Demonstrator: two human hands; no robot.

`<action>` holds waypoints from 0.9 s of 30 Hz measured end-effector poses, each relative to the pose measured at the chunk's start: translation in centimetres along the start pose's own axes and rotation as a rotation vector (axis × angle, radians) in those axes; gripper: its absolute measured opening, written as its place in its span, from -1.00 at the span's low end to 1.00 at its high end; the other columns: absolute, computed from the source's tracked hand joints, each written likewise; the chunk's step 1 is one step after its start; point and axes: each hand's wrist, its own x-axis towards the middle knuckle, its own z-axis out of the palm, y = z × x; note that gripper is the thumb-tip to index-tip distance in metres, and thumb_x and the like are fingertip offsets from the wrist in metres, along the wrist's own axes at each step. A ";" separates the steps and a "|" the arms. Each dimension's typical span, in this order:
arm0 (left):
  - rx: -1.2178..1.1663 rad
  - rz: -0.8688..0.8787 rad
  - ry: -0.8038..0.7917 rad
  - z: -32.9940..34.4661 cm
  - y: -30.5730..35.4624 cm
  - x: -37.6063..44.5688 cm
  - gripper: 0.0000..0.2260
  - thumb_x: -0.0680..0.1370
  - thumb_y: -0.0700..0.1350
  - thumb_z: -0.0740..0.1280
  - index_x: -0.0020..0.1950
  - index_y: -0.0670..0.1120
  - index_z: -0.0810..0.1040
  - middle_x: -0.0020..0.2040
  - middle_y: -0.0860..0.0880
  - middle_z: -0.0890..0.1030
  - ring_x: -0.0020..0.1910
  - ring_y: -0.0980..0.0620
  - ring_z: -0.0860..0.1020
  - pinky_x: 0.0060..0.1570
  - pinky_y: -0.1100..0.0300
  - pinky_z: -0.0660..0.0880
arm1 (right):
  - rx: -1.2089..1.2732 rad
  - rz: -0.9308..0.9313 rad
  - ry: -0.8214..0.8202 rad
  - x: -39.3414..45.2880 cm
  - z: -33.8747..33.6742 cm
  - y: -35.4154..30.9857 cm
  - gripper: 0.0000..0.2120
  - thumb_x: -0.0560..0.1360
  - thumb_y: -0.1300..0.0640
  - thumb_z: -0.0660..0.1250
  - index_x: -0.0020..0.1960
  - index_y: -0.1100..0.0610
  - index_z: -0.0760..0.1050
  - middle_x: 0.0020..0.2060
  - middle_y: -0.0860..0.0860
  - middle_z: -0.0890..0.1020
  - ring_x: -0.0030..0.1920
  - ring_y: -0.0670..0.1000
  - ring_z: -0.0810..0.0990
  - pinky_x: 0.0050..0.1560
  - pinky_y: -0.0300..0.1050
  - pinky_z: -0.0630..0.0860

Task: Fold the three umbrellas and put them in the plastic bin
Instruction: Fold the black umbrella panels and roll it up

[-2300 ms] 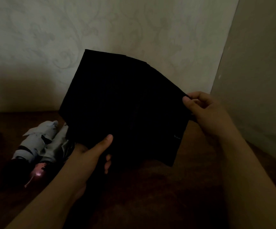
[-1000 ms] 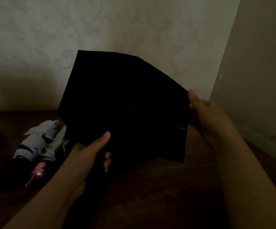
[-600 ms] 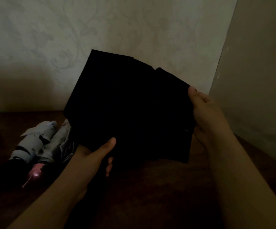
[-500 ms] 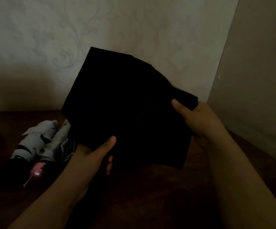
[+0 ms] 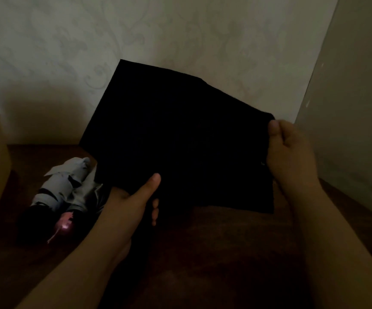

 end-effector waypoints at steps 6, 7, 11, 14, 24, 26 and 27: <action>-0.055 -0.064 -0.060 0.3 0.3 -0.3 -0.77 0.51 -0.01 0.32 -0.18 -0.16 0.44 -0.48 -0.05 0.43 -0.54 0.04 0.39 -0.49 0.16 0.37 | 0.237 0.323 -0.211 0.2 0.0 0.7 -0.79 0.55 -0.08 0.25 -0.10 0.05 0.52 -0.10 -0.02 0.64 -0.12 -0.08 0.62 -0.17 -0.25 0.55; -0.056 -0.060 -0.069 0.4 0.3 -0.3 -0.78 0.50 -0.01 0.32 -0.17 -0.16 0.44 -0.48 -0.05 0.43 -0.54 0.04 0.39 -0.51 0.16 0.37 | 0.270 0.361 -0.202 0.2 0.1 0.7 -0.76 0.51 -0.11 0.28 -0.11 0.05 0.53 -0.08 0.01 0.65 -0.08 -0.02 0.64 -0.09 -0.14 0.57; -0.082 -0.053 -0.124 0.6 0.4 -0.6 -0.76 0.45 0.01 0.32 -0.15 -0.16 0.44 -0.47 -0.06 0.41 -0.55 0.04 0.38 -0.52 0.18 0.36 | 0.328 0.327 -0.071 0.3 0.0 0.7 -0.74 0.55 -0.08 0.25 -0.13 0.05 0.60 -0.14 0.10 0.67 -0.03 0.11 0.65 -0.05 0.04 0.59; -0.154 -0.147 -0.163 0.8 0.6 -0.7 -0.69 0.41 0.06 0.35 -0.05 -0.16 0.47 -0.46 -0.06 0.41 -0.54 0.04 0.37 -0.52 0.20 0.35 | 0.319 0.232 0.017 0.3 -0.2 0.7 -0.71 0.61 -0.02 0.16 -0.19 -0.01 0.58 -0.19 0.07 0.64 -0.11 0.02 0.62 -0.11 -0.05 0.57; -0.347 -0.317 -0.257 1.4 1.1 -1.0 -0.58 0.40 0.12 0.33 0.14 -0.11 0.51 -0.46 -0.03 0.38 -0.56 0.07 0.34 -0.57 0.25 0.33 | 0.195 0.374 -0.084 0.5 -0.5 0.7 -0.82 0.54 0.02 0.31 0.12 0.03 0.53 0.00 0.02 0.62 -0.15 -0.09 0.60 -0.36 -0.25 0.48; -0.408 -0.341 -0.242 1.3 1.4 -0.8 -0.58 0.43 0.11 0.31 0.19 -0.10 0.50 -0.47 -0.01 0.37 -0.57 0.09 0.34 -0.59 0.26 0.33 | 0.086 0.305 -0.063 0.3 -0.4 0.8 -0.72 0.53 -0.03 0.31 0.20 0.02 0.46 0.02 0.01 0.60 -0.12 -0.09 0.60 -0.28 -0.20 0.49; -0.430 -0.345 -0.231 1.1 1.5 -0.7 -0.59 0.44 0.11 0.30 0.20 -0.09 0.50 -0.48 0.00 0.36 -0.58 0.10 0.34 -0.60 0.27 0.33 | 0.095 0.313 -0.082 0.2 -0.2 0.6 -0.68 0.53 -0.11 0.27 0.20 0.04 0.46 0.03 0.01 0.60 -0.10 -0.07 0.61 -0.23 -0.16 0.51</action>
